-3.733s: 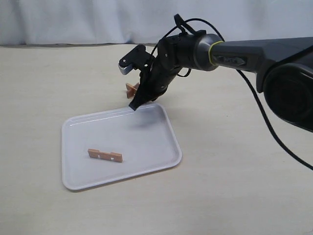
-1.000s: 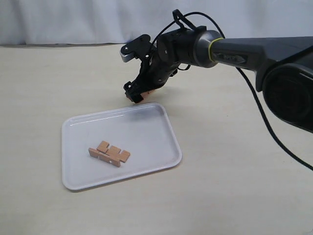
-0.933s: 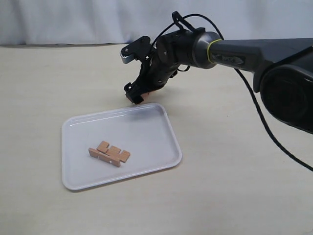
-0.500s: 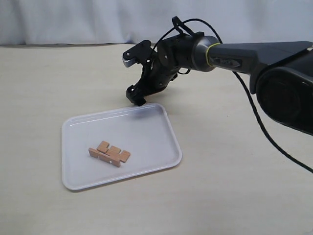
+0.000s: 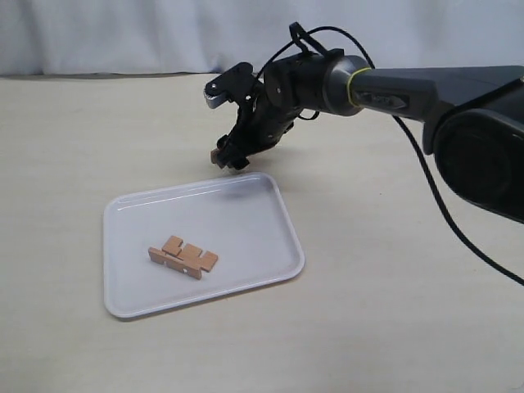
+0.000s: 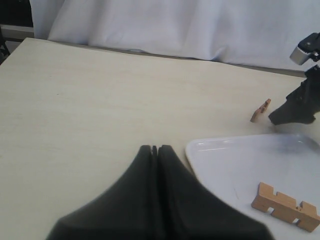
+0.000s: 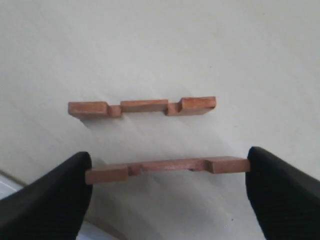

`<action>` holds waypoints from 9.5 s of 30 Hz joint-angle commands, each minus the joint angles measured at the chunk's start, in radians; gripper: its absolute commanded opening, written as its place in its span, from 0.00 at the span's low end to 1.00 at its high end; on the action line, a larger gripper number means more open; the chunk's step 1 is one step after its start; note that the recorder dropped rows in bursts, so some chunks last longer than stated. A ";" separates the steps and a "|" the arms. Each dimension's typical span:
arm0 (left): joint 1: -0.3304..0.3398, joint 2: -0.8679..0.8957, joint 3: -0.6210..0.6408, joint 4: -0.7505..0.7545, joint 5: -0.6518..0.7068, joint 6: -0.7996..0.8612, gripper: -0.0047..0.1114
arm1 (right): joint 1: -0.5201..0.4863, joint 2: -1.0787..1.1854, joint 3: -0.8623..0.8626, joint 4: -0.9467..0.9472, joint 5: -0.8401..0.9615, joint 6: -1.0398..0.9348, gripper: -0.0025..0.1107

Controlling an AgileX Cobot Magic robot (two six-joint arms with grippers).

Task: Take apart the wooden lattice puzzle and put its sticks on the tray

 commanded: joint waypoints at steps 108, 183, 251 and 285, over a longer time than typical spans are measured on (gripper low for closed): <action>-0.001 -0.001 0.002 -0.006 -0.010 -0.003 0.04 | 0.129 0.063 0.040 -0.506 -0.204 1.220 0.40; -0.001 -0.001 0.002 -0.006 -0.010 -0.003 0.04 | 0.294 -0.441 0.380 0.168 0.118 0.020 0.36; -0.001 -0.001 0.002 -0.006 -0.010 -0.003 0.04 | -0.475 -2.290 1.512 0.108 -0.415 0.277 0.06; -0.001 -0.001 0.002 -0.006 -0.010 -0.003 0.04 | -0.475 -2.379 1.866 0.202 -0.522 0.173 0.06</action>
